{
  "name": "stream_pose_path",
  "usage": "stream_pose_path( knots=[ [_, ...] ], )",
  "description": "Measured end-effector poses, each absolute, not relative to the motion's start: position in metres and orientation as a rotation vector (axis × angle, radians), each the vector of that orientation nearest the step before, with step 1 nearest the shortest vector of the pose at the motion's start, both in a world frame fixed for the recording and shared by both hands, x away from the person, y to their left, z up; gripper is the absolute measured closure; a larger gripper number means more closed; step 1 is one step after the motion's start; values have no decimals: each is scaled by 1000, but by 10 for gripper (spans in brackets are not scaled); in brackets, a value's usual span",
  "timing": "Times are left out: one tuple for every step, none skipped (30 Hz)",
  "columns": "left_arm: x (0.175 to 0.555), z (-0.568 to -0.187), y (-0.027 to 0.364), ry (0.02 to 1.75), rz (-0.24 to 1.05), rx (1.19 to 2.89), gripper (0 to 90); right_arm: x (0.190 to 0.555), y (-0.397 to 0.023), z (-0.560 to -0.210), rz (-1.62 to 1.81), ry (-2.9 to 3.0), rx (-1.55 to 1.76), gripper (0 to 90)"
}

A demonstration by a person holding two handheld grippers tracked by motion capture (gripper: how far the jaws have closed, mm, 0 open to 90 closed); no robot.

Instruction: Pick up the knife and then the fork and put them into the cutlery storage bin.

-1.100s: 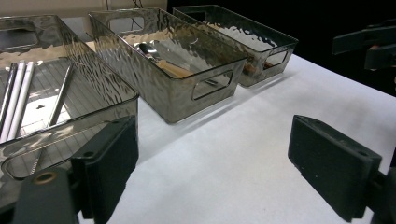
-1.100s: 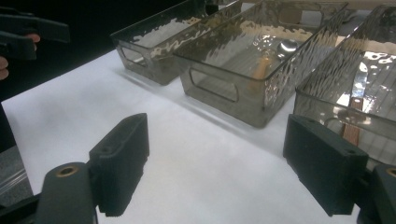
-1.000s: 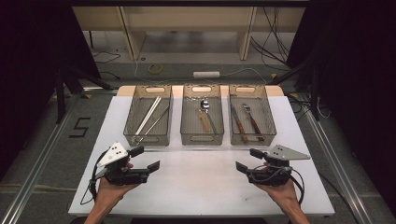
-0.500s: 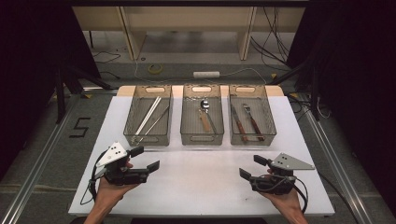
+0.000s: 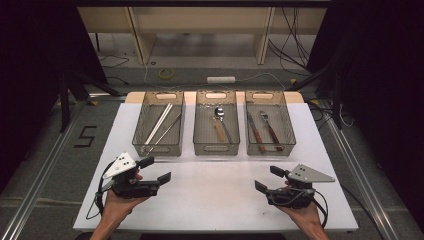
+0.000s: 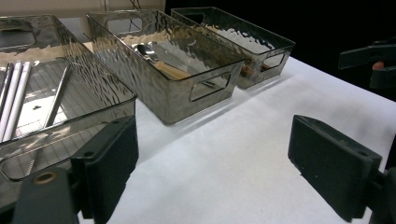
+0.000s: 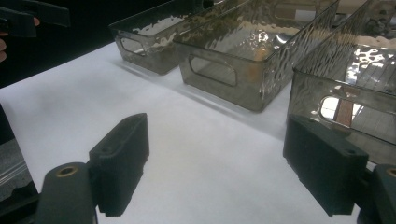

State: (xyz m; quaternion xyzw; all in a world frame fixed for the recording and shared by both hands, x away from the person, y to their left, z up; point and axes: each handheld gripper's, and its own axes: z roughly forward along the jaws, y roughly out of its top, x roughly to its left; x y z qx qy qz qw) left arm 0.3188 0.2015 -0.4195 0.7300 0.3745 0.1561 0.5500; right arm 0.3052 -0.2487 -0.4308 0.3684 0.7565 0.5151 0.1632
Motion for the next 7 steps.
stream_pose_path(
  knots=[
    [319, -420, 201, 887, 369, 1728, 157, 305, -248, -431, 1466, 2158, 1051, 234],
    [319, -420, 201, 887, 368, 1729, 157, 305, -248, -431, 1466, 2158, 1049, 234],
    [319, -420, 201, 887, 369, 1730, 157, 305, -248, -431, 1465, 2159, 1050, 234],
    [319, -420, 201, 886, 370, 1730, 157, 305, -248, -431, 1465, 2158, 1050, 233],
    [319, -420, 201, 886, 370, 1729, 157, 305, -248, -431, 1464, 2158, 1052, 233],
    [319, -420, 202, 888, 369, 1729, 157, 305, -248, -431, 1464, 2158, 1053, 233],
    [319, -420, 202, 888, 369, 1729, 157, 306, -248, -431, 1462, 2158, 1053, 232]
  ],
)
